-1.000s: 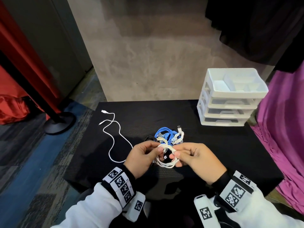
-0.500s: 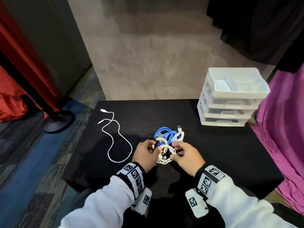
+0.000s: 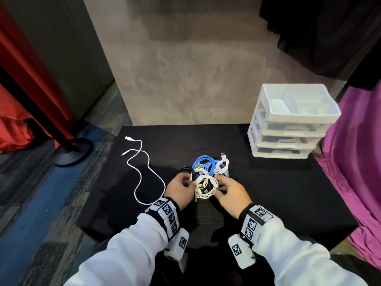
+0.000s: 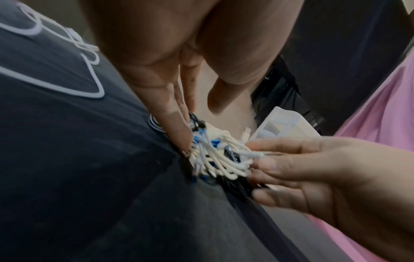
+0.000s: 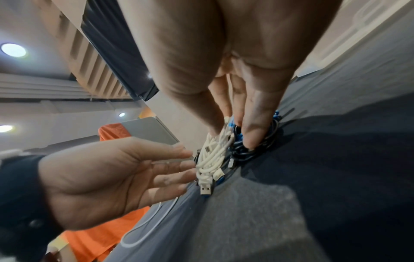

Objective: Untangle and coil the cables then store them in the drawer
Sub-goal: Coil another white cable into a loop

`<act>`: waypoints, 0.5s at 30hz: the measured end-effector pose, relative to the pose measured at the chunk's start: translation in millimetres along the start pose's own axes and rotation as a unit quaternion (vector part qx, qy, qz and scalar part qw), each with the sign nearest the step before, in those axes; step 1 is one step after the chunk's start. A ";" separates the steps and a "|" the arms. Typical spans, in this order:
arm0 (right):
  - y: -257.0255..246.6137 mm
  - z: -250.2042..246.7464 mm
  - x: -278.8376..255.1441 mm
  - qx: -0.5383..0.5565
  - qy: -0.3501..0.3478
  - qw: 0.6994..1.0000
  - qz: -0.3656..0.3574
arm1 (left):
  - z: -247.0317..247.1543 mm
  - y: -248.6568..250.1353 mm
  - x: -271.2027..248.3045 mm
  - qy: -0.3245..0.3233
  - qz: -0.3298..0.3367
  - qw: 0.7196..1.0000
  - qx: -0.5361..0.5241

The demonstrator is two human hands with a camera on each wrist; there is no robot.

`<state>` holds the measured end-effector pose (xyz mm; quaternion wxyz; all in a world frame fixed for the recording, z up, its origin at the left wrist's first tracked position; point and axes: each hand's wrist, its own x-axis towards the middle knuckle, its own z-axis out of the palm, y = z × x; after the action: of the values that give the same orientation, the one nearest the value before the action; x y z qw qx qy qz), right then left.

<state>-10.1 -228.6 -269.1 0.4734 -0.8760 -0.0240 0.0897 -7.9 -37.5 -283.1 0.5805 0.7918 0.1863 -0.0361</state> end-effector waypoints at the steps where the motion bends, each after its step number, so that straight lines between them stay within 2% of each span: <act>1: 1.9 -1.1 -0.9 -0.001 0.004 1.000 -0.007 | -6.8 1.2 1.5 0.008 0.003 1.000 0.006; 3: 7.4 -4.0 -4.7 -0.007 0.015 1.000 -0.018 | -24.5 0.5 4.7 0.036 0.016 0.997 0.060; 7: 16.1 -10.9 -14.7 0.009 0.048 0.998 -0.040 | -69.2 -4.2 5.9 0.093 0.047 0.963 0.248; 11: 17.0 -11.6 -21.1 0.019 0.065 0.996 -0.056 | -96.2 -21.6 9.1 0.023 -0.016 0.928 0.372; 15: 5.4 -9.4 -25.2 0.033 0.082 0.992 -0.088 | -101.4 -23.6 6.2 -0.008 -0.042 0.914 0.403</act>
<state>-33.4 -242.5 -265.1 0.5086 -0.8586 -0.0590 -0.0241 -26.3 64.8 -273.4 0.2115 0.9496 0.1844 -0.1395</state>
